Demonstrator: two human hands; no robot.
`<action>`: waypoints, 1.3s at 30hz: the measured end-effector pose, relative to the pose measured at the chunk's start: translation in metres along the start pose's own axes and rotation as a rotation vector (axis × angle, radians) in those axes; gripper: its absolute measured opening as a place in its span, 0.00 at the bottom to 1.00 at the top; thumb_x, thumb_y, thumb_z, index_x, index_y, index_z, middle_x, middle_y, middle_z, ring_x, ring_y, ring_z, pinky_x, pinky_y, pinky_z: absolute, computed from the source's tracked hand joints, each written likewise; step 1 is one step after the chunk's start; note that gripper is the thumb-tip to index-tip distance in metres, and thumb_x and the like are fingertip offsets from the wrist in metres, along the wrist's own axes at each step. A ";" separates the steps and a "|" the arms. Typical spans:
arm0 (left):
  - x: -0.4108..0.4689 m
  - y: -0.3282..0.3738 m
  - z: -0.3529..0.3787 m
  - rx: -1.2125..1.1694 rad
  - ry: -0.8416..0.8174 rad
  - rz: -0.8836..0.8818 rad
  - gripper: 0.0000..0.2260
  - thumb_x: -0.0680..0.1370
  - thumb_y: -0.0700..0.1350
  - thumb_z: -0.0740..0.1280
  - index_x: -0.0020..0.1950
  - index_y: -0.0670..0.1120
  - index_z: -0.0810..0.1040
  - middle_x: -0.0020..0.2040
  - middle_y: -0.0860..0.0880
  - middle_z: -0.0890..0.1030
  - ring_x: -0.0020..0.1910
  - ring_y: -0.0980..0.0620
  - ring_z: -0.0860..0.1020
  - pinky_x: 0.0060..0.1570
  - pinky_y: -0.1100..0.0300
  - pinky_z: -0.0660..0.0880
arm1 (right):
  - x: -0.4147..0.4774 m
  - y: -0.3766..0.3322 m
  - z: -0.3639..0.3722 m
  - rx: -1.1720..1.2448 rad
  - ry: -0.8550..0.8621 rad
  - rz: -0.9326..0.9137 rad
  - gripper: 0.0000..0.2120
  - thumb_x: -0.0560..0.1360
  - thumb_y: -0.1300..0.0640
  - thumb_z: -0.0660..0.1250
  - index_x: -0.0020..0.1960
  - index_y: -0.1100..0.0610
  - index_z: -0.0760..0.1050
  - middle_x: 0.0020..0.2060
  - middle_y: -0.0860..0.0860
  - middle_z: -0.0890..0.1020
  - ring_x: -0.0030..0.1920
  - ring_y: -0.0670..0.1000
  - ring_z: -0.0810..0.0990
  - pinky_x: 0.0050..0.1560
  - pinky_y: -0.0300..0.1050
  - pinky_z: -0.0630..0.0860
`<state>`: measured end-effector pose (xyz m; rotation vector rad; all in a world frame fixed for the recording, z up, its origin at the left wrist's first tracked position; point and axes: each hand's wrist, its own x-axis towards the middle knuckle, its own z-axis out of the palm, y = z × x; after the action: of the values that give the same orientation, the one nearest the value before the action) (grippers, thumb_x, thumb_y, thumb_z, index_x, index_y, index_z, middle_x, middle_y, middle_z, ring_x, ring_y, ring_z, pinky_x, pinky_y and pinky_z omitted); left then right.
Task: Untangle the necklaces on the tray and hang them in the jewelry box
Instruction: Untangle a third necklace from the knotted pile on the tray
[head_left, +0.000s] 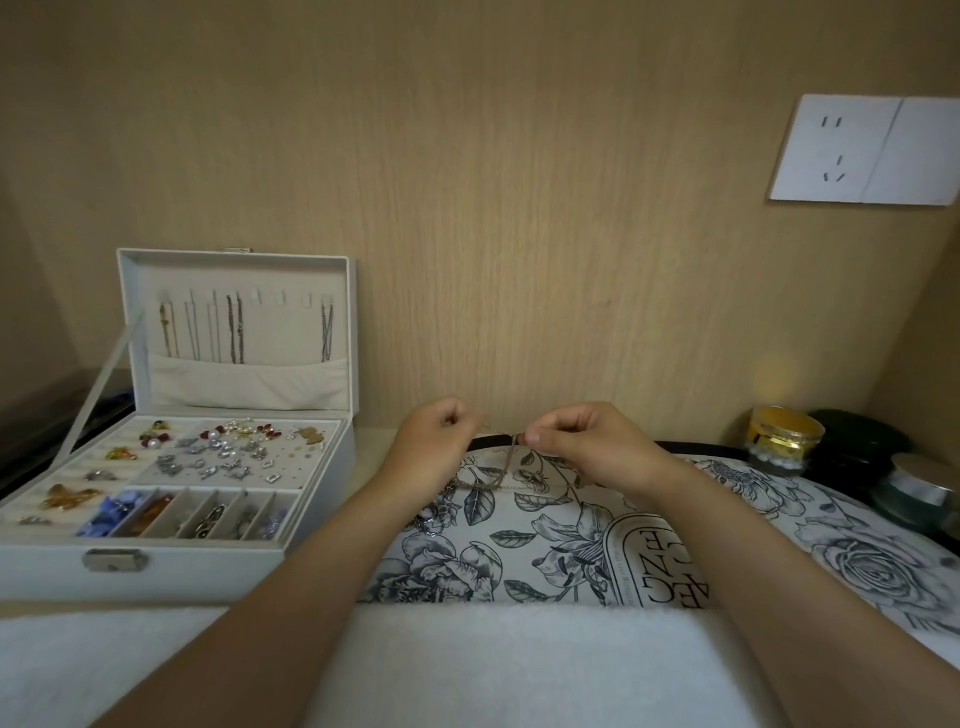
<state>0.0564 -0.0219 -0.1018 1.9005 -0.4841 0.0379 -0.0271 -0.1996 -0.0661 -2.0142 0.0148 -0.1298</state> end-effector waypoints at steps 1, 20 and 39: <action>-0.002 -0.002 0.001 0.108 0.002 0.046 0.13 0.80 0.49 0.65 0.39 0.45 0.72 0.34 0.50 0.74 0.32 0.54 0.71 0.37 0.56 0.69 | -0.001 -0.001 0.000 0.013 0.006 -0.006 0.06 0.79 0.59 0.68 0.52 0.61 0.82 0.21 0.39 0.76 0.22 0.37 0.72 0.25 0.28 0.67; -0.008 0.003 0.005 0.290 -0.067 0.240 0.04 0.76 0.48 0.72 0.49 0.53 0.86 0.43 0.60 0.82 0.42 0.64 0.76 0.43 0.69 0.70 | 0.006 0.003 0.001 0.116 0.232 0.009 0.06 0.77 0.60 0.71 0.49 0.63 0.82 0.18 0.40 0.74 0.19 0.37 0.71 0.21 0.27 0.64; 0.008 0.022 -0.009 -0.559 0.038 -0.327 0.09 0.81 0.45 0.60 0.45 0.44 0.76 0.40 0.47 0.76 0.34 0.52 0.73 0.43 0.56 0.76 | 0.017 0.037 -0.006 -0.439 0.239 0.144 0.09 0.76 0.55 0.65 0.40 0.59 0.76 0.35 0.50 0.81 0.38 0.49 0.77 0.37 0.41 0.71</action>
<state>0.0582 -0.0224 -0.0766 1.4025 -0.1287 -0.2515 -0.0088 -0.2220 -0.0951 -2.4138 0.3675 -0.2959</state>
